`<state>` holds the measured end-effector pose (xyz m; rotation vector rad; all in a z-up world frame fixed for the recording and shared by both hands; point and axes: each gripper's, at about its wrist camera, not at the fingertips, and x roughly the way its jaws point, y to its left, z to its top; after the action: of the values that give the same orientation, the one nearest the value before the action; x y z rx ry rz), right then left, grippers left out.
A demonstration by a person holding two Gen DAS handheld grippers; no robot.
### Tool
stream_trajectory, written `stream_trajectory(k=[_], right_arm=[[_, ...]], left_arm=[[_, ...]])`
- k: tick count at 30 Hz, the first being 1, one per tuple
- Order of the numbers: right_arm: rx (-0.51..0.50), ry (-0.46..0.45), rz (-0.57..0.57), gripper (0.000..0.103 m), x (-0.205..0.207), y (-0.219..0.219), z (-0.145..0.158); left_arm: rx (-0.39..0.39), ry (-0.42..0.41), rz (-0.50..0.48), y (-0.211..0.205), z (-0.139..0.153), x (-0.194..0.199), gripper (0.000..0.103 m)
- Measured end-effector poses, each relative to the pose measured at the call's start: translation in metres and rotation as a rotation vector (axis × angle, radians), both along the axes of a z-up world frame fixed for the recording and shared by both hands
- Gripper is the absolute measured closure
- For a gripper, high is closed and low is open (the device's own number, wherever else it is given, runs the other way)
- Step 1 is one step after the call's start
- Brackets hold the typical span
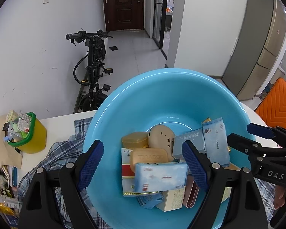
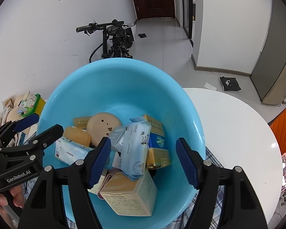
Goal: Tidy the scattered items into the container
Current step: 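Lower the second wipe pack into the basin and open the right gripper, then withdraw both tools up and away from the basin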
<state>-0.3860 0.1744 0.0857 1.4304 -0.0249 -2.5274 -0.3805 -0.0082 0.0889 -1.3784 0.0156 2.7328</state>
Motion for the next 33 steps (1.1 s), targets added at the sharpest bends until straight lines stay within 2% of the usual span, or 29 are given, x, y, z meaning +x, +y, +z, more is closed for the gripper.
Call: stream_trajectory(k=[4,6,8,9,11,13,16,21,25,30,33], right_arm=[[0.011,0.043,0.0,0.034,0.004,0.004,0.001],[0.008,0.094,0.001,0.033,0.01,0.006,0.004],[-0.005,0.172,0.006,0.031,0.018,0.008,0.01],[-0.015,0.215,0.007,0.026,0.022,0.009,0.013],[-0.025,0.306,-0.008,0.017,0.032,0.011,0.02],[-0.028,0.402,-0.038,0.0,0.042,0.012,0.028],[-0.024,0.509,-0.063,0.0,0.057,0.012,0.035],[0.039,0.57,-0.066,0.0,0.066,0.009,0.038],[0.026,0.568,-0.071,0.0,0.075,0.009,0.038],[0.024,0.602,-0.051,0.0,0.102,0.01,0.049],[0.001,0.6,-0.028,0.0,0.125,0.011,0.057]], left_arm=[[-0.013,0.027,0.005,-0.002,-0.001,0.003,0.017],[-0.026,0.082,0.002,-0.001,0.003,0.01,0.017],[-0.047,0.174,-0.019,0.0,0.008,0.022,0.016],[-0.066,0.235,-0.024,0.001,0.011,0.03,0.013],[-0.072,0.304,-0.019,0.0,0.015,0.039,0.003],[-0.045,0.382,-0.015,-0.003,0.019,0.051,0.0],[-0.008,0.434,-0.006,-0.007,0.022,0.059,0.0],[-0.022,0.469,0.024,-0.011,0.024,0.068,0.0],[-0.034,0.481,0.017,-0.013,0.033,0.085,0.0],[-0.142,0.533,0.023,-0.016,0.043,0.118,0.0],[-0.123,0.537,0.007,-0.017,0.049,0.139,0.0]])
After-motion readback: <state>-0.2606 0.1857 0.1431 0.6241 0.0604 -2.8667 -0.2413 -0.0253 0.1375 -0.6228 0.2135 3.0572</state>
